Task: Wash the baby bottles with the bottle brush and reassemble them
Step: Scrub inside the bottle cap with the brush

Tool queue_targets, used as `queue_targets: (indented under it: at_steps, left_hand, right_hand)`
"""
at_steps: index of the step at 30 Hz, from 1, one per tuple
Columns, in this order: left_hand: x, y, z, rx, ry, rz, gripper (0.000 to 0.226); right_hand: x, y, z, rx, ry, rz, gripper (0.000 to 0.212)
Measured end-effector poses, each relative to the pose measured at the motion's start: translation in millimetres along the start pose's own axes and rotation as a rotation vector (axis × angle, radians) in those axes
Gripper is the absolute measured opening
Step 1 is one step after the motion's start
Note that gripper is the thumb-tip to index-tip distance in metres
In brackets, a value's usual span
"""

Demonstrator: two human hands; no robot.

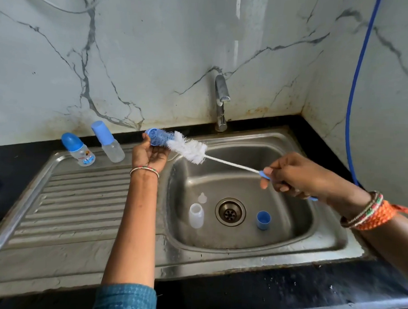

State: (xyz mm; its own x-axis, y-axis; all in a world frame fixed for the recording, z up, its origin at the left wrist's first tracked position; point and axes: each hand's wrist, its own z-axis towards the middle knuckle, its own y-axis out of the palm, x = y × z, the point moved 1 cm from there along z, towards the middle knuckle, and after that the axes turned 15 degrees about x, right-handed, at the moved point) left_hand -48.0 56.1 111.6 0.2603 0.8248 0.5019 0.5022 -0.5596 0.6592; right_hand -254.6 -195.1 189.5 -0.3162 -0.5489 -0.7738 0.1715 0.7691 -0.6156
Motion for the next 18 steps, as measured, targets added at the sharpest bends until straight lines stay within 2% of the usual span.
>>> queue_targets:
  at_steps: [1,3,5,6,7,8,9,10,12,13,14,15,17,18]
  left_hand:
    - [2,-1,2,0.000,-0.011,0.013,0.017]
    - [1,-2,3,0.025,-0.016,0.072,0.013]
    - [-4,0,1,0.051,-0.015,0.126,0.007]
    - [-7,1,1,0.053,-0.015,0.149,0.005]
    - [-9,2,2,0.055,-0.020,0.168,0.004]
    - [-12,1,3,0.051,-0.035,0.182,0.005]
    - [-13,0,4,0.041,-0.050,0.199,0.008]
    - [-14,-2,4,0.019,-0.060,0.216,0.011]
    - [-16,-4,1,-0.040,-0.069,0.249,0.016]
    - [-16,-5,0,-0.061,-0.070,0.256,0.018]
    - [-16,-6,0,-0.084,-0.076,0.251,0.017]
    - [-15,-7,2,-0.105,-0.085,0.244,0.015]
    - [-16,-9,5,-0.109,-0.082,0.242,0.011]
    - [-16,-10,7,-0.085,-0.072,0.238,0.009]
  right_hand:
    - [3,-1,1,0.142,-0.131,-0.192,0.022]
    - [2,-5,-1,0.572,-0.480,-0.571,0.008]
    - [-3,-6,-4,0.900,-0.848,-0.659,0.013]
    - [-4,-5,-4,0.962,-0.967,-0.662,0.015]
    - [-4,-5,-2,0.985,-0.997,-0.673,0.014]
    - [-4,-6,1,0.948,-0.928,-0.667,0.012]
    - [-7,-8,5,0.836,-0.771,-0.624,0.008]
    - [-9,-11,9,0.631,-0.557,-0.528,0.006]
    - [-7,-14,17,0.188,-0.177,-0.158,0.023]
    - [-3,-14,19,0.093,-0.078,-0.032,0.029]
    - [1,-13,20,0.086,-0.080,-0.032,0.028]
    - [4,-11,20,0.163,-0.179,-0.154,0.023]
    - [9,-9,15,0.513,-0.461,-0.511,0.011]
    - [8,-8,11,0.670,-0.590,-0.611,0.011]
